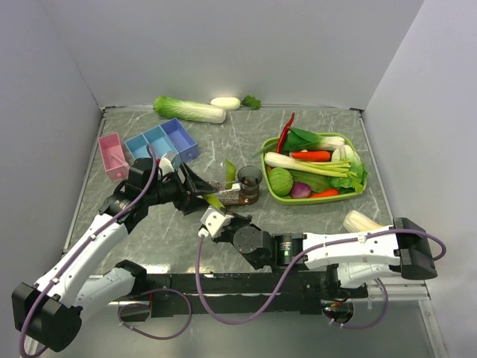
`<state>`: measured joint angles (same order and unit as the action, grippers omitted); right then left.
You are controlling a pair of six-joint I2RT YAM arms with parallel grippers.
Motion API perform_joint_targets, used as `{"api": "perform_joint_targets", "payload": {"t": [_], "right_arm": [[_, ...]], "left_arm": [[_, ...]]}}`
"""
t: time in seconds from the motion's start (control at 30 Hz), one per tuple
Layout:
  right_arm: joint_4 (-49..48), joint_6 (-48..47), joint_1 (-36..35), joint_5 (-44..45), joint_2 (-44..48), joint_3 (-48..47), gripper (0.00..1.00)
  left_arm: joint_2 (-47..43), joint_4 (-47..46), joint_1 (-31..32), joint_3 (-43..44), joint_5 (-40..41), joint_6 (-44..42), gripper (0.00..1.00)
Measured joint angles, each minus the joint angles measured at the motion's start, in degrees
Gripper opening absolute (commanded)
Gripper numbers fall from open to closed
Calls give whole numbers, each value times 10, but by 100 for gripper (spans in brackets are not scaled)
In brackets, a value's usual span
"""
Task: Prepare toiletry sets of a toothbrush and toothpaste on the tray
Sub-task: Place the cup on the tray.
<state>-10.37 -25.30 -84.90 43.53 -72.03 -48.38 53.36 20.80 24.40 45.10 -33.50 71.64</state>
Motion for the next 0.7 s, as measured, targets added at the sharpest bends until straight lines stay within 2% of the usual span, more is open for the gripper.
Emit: {"api": "perform_joint_targets", "payload": {"t": [0.03,0.07,0.2,0.33,0.43,0.53,0.7], "right_arm": [[9,4,3,0,0,0,0],[21,10,7,-1,2,0,0],[104,45,27,-18,21,-11,0],[207,97,66,-61,59,-44,0],[286,138,119,-133,93,-79,0],[358,168,191,-225,112,-123,0],[471,191,255,-379,93,-203,0]], "left_arm": [[-1,-4,-2,0,-2,-3,95],[-3,-5,-5,0,-2,-9,98],[-11,0,-34,1,9,-49,97],[-11,30,-62,19,62,-122,97],[-20,46,-68,43,128,-194,98],[-50,30,-68,48,159,-280,98],[-70,-34,-53,47,73,-398,99]]}}
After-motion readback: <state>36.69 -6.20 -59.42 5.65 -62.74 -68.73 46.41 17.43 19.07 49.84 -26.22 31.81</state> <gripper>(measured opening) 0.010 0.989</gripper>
